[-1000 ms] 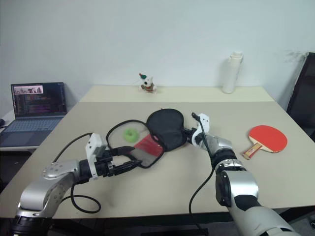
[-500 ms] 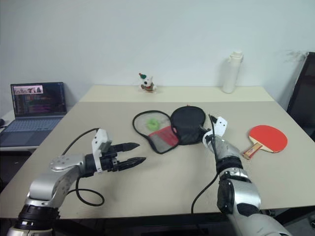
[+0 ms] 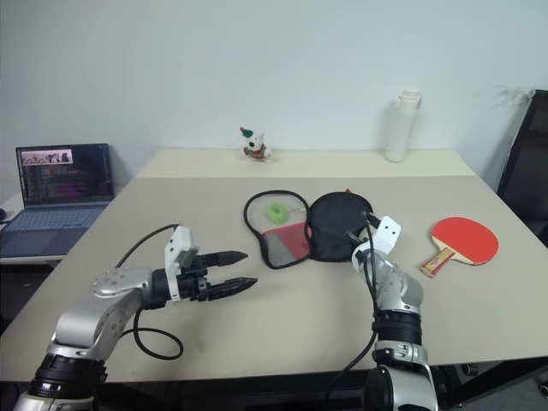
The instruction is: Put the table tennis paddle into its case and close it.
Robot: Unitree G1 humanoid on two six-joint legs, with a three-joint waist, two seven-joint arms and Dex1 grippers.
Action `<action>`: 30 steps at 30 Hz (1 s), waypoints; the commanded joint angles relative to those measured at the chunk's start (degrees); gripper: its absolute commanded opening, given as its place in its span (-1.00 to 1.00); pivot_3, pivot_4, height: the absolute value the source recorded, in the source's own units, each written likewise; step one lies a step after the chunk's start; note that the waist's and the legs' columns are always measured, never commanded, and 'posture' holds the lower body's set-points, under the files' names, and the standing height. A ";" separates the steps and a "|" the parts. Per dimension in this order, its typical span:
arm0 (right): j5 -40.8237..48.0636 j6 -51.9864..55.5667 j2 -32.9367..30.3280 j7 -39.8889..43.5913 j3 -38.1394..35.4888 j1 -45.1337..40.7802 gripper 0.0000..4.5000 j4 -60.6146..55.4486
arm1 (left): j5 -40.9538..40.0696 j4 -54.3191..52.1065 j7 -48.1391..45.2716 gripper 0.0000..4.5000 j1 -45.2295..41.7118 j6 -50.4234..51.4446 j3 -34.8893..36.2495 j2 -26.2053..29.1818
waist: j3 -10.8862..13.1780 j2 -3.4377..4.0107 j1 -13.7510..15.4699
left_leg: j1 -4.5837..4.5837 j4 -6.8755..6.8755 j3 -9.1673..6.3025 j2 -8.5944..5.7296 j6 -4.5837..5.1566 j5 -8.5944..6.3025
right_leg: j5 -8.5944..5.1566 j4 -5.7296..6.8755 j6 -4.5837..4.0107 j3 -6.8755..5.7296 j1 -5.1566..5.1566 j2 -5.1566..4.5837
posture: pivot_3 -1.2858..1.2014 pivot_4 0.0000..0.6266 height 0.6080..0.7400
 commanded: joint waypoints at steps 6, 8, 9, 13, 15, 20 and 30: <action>0.50 1.95 -6.55 3.64 0.09 -2.95 -0.99 2.40 | -0.64 -2.66 -0.71 0.69 0.28 0.21 0.66 1.27 | 0.00 0.00 -0.01 | 0.00 0.00 0.02 -0.01 0.00 0.00 | 0.00 -0.03 0.00 0.01 0.00 0.01 | 0.03 -0.52 1.00; 0.49 2.84 -7.79 5.08 0.64 -3.64 -0.99 3.74 | -0.63 -2.82 -0.73 0.69 0.25 0.39 0.60 1.28 | 0.00 0.00 0.00 | 0.00 -0.01 0.03 0.00 0.01 0.00 | 0.00 -0.03 0.00 0.02 0.00 0.02 | 0.03 -0.52 1.00; 0.37 3.22 -8.27 5.58 0.85 -3.98 -0.99 4.42 | -0.65 -2.91 -0.79 0.69 0.22 0.50 0.55 1.28 | 0.00 0.00 -0.01 | 0.00 -0.01 0.03 0.01 0.01 0.00 | 0.00 -0.03 0.00 0.02 0.00 0.03 | 0.03 -0.52 1.00; -0.61 4.08 -9.85 7.99 2.51 -4.57 -0.99 6.23 | -0.74 -3.23 -0.82 0.69 0.10 0.83 0.50 1.14 | 0.00 0.00 -0.01 | 0.00 -0.01 0.05 0.01 0.01 0.00 | 0.00 -0.03 0.00 0.04 0.00 0.03 | 0.03 -0.52 1.00; -1.34 3.99 -10.93 8.88 3.20 -4.49 -0.90 6.84 | -0.89 -3.47 -0.80 0.69 0.07 1.05 0.57 0.99 | 0.00 0.00 -0.01 | 0.00 -0.01 0.05 0.01 0.01 0.00 | -0.01 -0.04 0.01 0.04 0.00 0.04 | 0.03 -0.52 1.00; -3.67 2.53 -14.75 11.80 4.86 -4.99 -0.27 8.99 | -1.08 -3.82 -0.69 0.69 0.18 1.17 0.67 0.70 | 0.00 0.00 -0.01 | -0.01 -0.01 0.05 -0.01 0.01 0.00 | -0.01 -0.06 0.02 0.05 0.00 0.03 | 0.03 -0.52 1.00; -5.41 10.55 -20.81 14.11 7.53 4.04 0.65 -15.44 | -3.61 -5.39 -3.12 0.69 0.15 1.94 1.32 1.37 | 0.01 0.01 0.14 | -0.05 -0.07 0.05 0.02 0.01 -0.01 | -0.06 -0.10 0.11 0.07 -0.03 0.04 | 0.03 -0.52 1.00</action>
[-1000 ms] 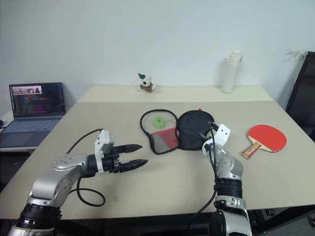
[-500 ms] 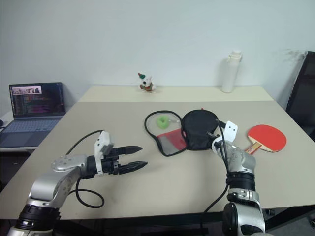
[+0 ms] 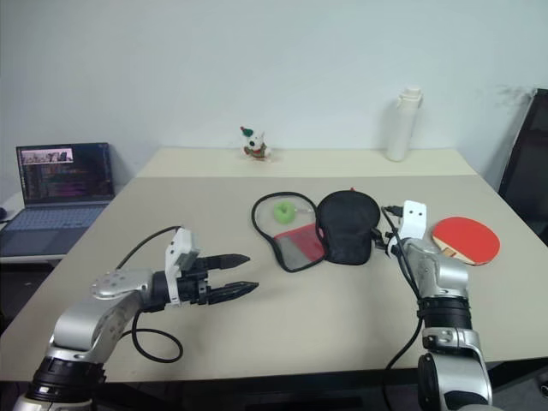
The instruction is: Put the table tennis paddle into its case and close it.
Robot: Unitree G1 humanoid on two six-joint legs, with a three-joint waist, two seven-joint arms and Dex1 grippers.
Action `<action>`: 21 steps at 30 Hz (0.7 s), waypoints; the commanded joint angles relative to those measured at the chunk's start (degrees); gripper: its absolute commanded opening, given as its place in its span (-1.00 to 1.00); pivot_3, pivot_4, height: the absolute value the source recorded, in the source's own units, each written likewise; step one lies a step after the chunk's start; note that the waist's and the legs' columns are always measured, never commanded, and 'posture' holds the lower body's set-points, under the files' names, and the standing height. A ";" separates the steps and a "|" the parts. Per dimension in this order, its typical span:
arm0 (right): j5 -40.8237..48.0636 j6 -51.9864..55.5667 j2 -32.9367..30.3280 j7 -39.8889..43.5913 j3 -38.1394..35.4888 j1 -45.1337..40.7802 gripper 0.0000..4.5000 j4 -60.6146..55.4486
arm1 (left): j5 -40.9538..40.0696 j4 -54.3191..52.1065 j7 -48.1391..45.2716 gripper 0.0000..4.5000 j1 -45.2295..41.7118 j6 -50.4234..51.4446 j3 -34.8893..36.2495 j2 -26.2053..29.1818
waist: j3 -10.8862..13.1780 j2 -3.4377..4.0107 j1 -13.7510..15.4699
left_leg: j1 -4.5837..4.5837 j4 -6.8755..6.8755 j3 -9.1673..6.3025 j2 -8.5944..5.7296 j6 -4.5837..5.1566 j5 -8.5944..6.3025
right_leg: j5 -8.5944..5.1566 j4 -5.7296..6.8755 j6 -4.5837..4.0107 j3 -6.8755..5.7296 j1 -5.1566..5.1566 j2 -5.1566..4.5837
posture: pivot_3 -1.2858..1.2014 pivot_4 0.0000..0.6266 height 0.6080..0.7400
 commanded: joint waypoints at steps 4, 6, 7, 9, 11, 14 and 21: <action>-2.85 6.33 2.65 -9.62 -3.38 8.61 0.65 -19.34 | -1.63 -0.96 -4.29 0.69 -3.39 -0.10 -0.19 1.92 | 0.00 -0.01 0.03 | 0.01 0.00 -0.01 -0.01 0.00 0.00 | -0.10 0.01 0.16 -0.02 0.01 0.00 | 0.03 -0.52 1.00; -3.89 6.27 5.21 -12.51 -4.33 11.54 0.65 -22.09 | -0.68 1.14 -5.22 0.69 -5.48 -1.03 -1.22 1.44 | 0.00 -0.01 0.10 | 0.02 0.01 -0.03 -0.01 0.00 0.00 | -0.11 0.01 0.17 -0.04 0.02 0.01 | 0.03 -0.52 1.00; -4.71 5.89 6.13 -13.53 -4.45 12.63 0.81 -22.76 | -0.21 2.15 -5.71 0.69 -6.47 -1.50 -1.79 1.15 | 0.00 0.00 0.09 | 0.03 0.01 -0.01 -0.01 0.00 0.00 | -0.11 0.01 0.18 -0.02 0.02 0.01 | 0.03 -0.52 1.00; -6.31 4.32 7.21 -14.80 -4.14 13.92 0.98 -22.88 | 0.53 3.91 -6.72 0.69 -8.12 -2.46 -2.87 0.69 | 0.00 0.00 0.07 | 0.04 0.02 0.02 -0.04 0.00 0.01 | -0.12 0.01 0.19 0.01 0.02 0.01 | 0.03 -0.52 1.00; -9.05 2.63 8.05 -17.36 -3.79 14.08 0.98 -21.19 | 1.31 5.79 -7.62 0.69 -9.76 -3.60 -3.96 0.08 | 0.00 0.00 0.04 | 0.05 0.03 0.11 -0.05 0.00 0.00 | -0.12 0.00 0.19 0.12 0.02 0.01 | 0.03 -0.52 1.00; -11.35 -0.97 8.80 -19.27 -4.11 13.61 0.98 -18.35 | 2.37 7.94 -8.66 0.69 -11.47 -5.03 -5.13 -0.71 | 0.00 -0.01 -0.12 | 0.06 0.03 0.18 -0.05 0.00 0.00 | -0.12 -0.01 0.20 0.21 0.00 0.02 | 0.03 -0.52 1.00; -14.97 -10.13 8.57 -21.24 -5.50 11.67 0.98 -7.25 | 4.23 11.87 -11.51 0.69 -14.82 -7.86 -7.31 -2.07 | 0.00 -0.01 -0.14 | 0.09 0.02 0.28 -0.04 0.00 0.00 | -0.11 0.01 0.20 0.57 -0.02 0.08 | 0.03 -0.52 1.00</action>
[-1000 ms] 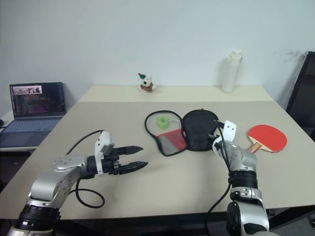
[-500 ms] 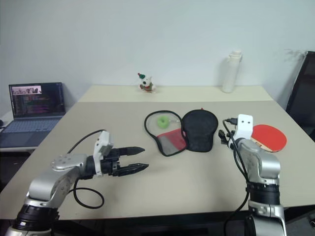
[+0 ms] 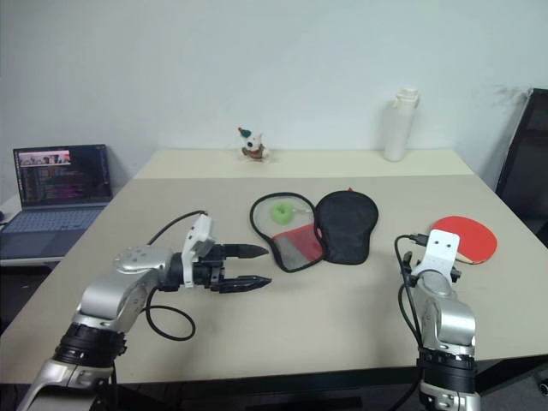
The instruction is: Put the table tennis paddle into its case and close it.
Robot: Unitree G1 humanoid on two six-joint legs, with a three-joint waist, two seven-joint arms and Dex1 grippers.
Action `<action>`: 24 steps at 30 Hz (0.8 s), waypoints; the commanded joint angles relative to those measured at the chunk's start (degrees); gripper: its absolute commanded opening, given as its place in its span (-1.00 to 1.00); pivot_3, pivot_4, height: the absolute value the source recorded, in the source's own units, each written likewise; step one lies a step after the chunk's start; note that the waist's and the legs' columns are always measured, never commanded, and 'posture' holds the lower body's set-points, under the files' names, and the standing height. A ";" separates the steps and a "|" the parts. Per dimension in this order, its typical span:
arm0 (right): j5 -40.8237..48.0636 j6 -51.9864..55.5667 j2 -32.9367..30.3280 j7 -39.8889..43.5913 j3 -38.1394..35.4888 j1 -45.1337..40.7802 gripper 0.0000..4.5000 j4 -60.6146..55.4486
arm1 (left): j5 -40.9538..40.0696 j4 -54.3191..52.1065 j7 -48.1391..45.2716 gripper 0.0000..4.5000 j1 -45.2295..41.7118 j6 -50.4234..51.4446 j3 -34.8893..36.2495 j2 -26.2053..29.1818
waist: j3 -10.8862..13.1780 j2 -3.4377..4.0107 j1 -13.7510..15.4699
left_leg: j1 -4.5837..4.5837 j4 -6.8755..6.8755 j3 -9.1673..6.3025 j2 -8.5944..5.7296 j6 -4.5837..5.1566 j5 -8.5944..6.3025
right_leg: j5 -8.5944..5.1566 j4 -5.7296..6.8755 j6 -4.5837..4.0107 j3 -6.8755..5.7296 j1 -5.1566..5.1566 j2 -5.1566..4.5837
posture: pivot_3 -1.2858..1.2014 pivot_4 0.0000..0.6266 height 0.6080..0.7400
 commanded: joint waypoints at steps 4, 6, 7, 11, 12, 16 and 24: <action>-1.95 -10.37 -1.39 -1.73 -2.20 -3.57 0.98 12.55 | 0.97 1.39 -1.64 0.69 -2.53 -2.67 -0.11 -0.60 | 0.00 0.00 -0.07 | 0.05 -0.01 0.15 0.00 0.01 0.00 | 0.01 -0.01 0.01 0.16 -0.01 0.01 | 0.03 -0.52 1.00; -2.15 -12.64 -1.95 -1.82 -2.41 -4.57 0.98 15.97 | 1.10 1.54 -1.75 0.69 -2.62 -2.81 -0.06 -0.61 | 0.00 0.00 -0.08 | 0.06 -0.01 0.19 0.01 0.01 0.00 | 0.01 0.00 0.01 0.22 -0.03 0.01 | 0.03 -0.52 1.00; -2.37 -13.98 -2.44 -1.52 -2.23 -5.12 0.98 17.79 | 1.14 1.51 -1.75 0.69 -2.61 -2.80 0.04 -0.57 | 0.00 0.00 -0.07 | 0.06 -0.01 0.22 0.01 0.01 0.00 | 0.02 0.00 0.03 0.26 -0.02 0.01 | 0.03 -0.52 1.00; -2.67 -17.66 -3.82 -1.04 -2.12 -7.06 0.73 23.31 | 1.18 0.93 -1.43 0.69 -2.14 -2.51 0.51 -0.32 | -0.01 -0.01 -0.08 | 0.11 0.00 0.37 0.00 0.01 0.00 | 0.07 -0.01 0.11 0.41 -0.02 0.01 | 0.03 -0.52 1.00; -2.72 -18.33 -4.15 -0.76 -2.11 -7.38 0.58 24.27 | 1.13 0.56 -1.28 0.69 -1.84 -2.38 0.60 -0.23 | -0.01 -0.01 -0.08 | 0.11 0.00 0.41 0.00 0.01 0.00 | 0.07 -0.01 0.11 0.43 -0.02 0.01 | 0.03 -0.52 1.00; -2.61 -19.70 -5.18 0.41 -1.80 -8.25 0.01 26.52 | 0.97 -0.20 -0.80 0.69 -1.20 -2.03 0.92 0.05 | -0.01 -0.01 -0.07 | 0.10 0.00 0.63 0.00 0.01 0.00 | 0.09 -0.04 0.14 0.49 -0.02 0.00 | 0.03 -0.52 1.00; -0.99 -13.91 -10.54 11.34 1.81 -7.83 -0.37 22.13 | 0.51 -1.82 -0.28 0.69 0.12 -1.31 1.44 0.71 | -0.01 -0.01 -0.55 | 0.14 0.00 0.73 0.02 0.01 -0.01 | 0.13 -0.04 0.22 0.63 -0.09 0.00 | 0.03 -0.52 1.00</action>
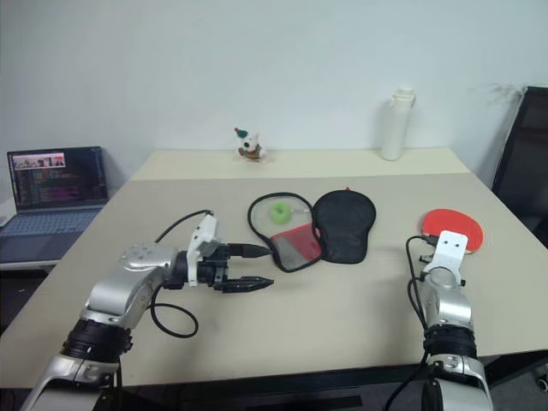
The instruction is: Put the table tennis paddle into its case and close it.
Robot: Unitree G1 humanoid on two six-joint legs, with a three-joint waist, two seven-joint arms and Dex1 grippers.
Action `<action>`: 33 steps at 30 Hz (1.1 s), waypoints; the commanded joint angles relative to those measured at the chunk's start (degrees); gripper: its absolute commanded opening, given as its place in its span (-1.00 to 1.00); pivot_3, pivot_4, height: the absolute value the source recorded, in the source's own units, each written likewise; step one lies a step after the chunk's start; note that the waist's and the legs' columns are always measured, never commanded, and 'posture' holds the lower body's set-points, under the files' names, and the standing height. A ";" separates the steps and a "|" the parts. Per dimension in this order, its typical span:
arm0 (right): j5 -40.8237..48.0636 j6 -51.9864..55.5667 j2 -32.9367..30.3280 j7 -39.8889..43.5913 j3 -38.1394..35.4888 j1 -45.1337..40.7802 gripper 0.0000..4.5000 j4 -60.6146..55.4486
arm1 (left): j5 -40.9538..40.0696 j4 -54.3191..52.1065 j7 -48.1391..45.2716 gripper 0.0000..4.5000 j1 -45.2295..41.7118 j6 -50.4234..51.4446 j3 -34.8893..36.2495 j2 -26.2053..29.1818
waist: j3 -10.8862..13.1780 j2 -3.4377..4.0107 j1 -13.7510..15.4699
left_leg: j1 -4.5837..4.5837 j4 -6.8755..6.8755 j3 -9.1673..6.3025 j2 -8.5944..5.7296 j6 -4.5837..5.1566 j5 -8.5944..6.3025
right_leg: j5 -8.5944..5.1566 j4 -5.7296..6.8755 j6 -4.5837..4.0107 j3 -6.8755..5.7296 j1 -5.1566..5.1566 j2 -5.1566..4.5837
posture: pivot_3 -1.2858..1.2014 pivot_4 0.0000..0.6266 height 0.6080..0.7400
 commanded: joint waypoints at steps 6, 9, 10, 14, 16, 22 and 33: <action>5.49 16.07 -6.66 19.90 7.55 5.60 -0.37 -21.82 | -0.77 -2.61 0.07 0.69 0.37 0.31 1.62 0.89 | 0.00 0.00 -1.09 | 0.01 0.00 -0.01 0.07 0.04 -0.02 | 0.00 0.02 0.00 0.01 -0.05 0.10 | 0.03 -0.52 1.00; 6.36 19.47 -8.35 22.91 8.51 9.15 -0.37 -28.92 | -0.72 -2.30 -0.06 0.69 0.10 0.30 1.34 0.50 | 0.00 0.00 -1.05 | 0.02 0.00 -0.03 0.08 0.05 -0.03 | -0.01 0.04 0.00 0.02 -0.06 0.16 | 0.03 -0.52 1.00; 6.83 21.15 -8.76 23.48 8.33 10.55 -0.37 -31.04 | -0.68 -2.14 -0.17 0.69 -0.05 0.30 1.15 0.35 | 0.00 0.00 -1.05 | 0.01 -0.01 -0.04 0.08 0.05 -0.03 | -0.01 0.03 0.00 0.01 -0.06 0.16 | 0.03 -0.52 1.00; 6.93 24.07 -10.92 25.26 6.91 15.39 -0.37 -36.18 | -0.51 -1.70 -0.49 0.69 -0.72 0.37 0.76 0.05 | 0.00 -0.01 -0.81 | 0.00 0.00 -0.02 0.07 0.04 -0.03 | -0.01 0.02 0.01 -0.01 -0.06 0.13 | 0.03 -0.52 1.00; 7.25 25.44 -12.35 26.19 6.13 17.72 -0.37 -38.65 | -0.55 -1.69 -0.64 0.69 -0.82 0.47 0.76 0.12 | 0.00 -0.01 -0.58 | -0.02 0.00 -0.01 0.07 0.04 -0.03 | -0.01 -0.01 0.02 -0.02 -0.06 0.11 | 0.03 -0.52 1.00; 8.53 30.79 -12.47 26.00 3.66 21.37 -0.37 -41.90 | -0.37 -1.38 -0.69 0.69 -1.11 0.53 0.62 -0.07 | 0.00 -0.02 0.01 | -0.02 0.01 0.01 0.06 0.04 -0.03 | -0.02 -0.01 0.02 -0.05 -0.05 0.11 | 0.03 -0.52 1.00; 9.45 33.92 -11.02 25.71 2.66 16.06 -0.22 -35.45 | 0.13 -0.99 -0.11 0.69 -1.32 0.07 0.53 -1.11 | -0.02 -0.04 0.32 | 0.01 0.11 0.04 0.02 0.04 -0.03 | 0.02 0.01 0.07 -0.06 -0.02 0.11 | 0.03 -0.52 1.00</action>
